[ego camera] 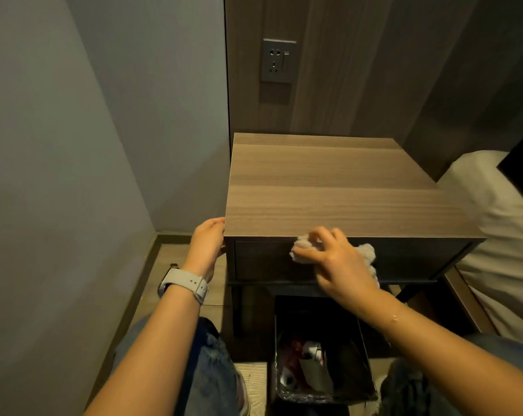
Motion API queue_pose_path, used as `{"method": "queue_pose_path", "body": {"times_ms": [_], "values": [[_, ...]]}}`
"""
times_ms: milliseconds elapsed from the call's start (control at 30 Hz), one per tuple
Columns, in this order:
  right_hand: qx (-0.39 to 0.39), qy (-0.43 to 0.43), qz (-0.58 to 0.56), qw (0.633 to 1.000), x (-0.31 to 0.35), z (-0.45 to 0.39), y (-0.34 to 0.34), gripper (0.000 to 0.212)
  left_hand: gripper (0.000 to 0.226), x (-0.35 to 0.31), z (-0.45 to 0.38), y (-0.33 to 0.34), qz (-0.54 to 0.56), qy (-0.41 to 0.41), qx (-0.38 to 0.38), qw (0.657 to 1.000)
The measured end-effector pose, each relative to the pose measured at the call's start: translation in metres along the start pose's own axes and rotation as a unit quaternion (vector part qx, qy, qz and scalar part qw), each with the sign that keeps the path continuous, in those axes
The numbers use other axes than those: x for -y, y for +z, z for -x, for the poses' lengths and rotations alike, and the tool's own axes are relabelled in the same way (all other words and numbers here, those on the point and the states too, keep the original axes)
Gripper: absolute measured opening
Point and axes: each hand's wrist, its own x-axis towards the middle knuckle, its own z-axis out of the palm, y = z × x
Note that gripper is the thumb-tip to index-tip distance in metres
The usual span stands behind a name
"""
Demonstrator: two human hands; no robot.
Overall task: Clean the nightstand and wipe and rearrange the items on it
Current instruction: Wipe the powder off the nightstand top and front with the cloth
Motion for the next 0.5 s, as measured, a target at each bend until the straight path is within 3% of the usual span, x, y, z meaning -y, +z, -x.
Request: {"method": "queue_pose_path", "body": {"times_ms": [67, 167, 300, 400, 500], "values": [[-0.043, 0.034, -0.027, 0.998, -0.007, 0.008, -0.011, 0.05, 0.023, 0.002, -0.005, 0.006, -0.038, 0.013, -0.032, 0.999], [-0.099, -0.001, -0.033, 0.995, 0.015, -0.02, -0.014, 0.049, 0.034, 0.011, -0.011, 0.009, -0.11, 0.033, -0.066, 0.991], [-0.095, 0.008, -0.007, 0.995, 0.042, -0.062, 0.015, 0.044, 0.036, 0.009, 0.005, 0.012, -0.133, 0.084, -0.087, 0.984], [-0.11, 0.058, -0.027, 0.992, 0.018, -0.041, 0.023, 0.045, 0.039, 0.009, 0.012, 0.012, -0.18, 0.123, -0.098, 0.971], [-0.149, 0.162, -0.061, 0.974, -0.017, -0.007, 0.006, 0.045, 0.037, 0.002, 0.017, 0.017, -0.256, 0.155, -0.121, 0.947]]}}
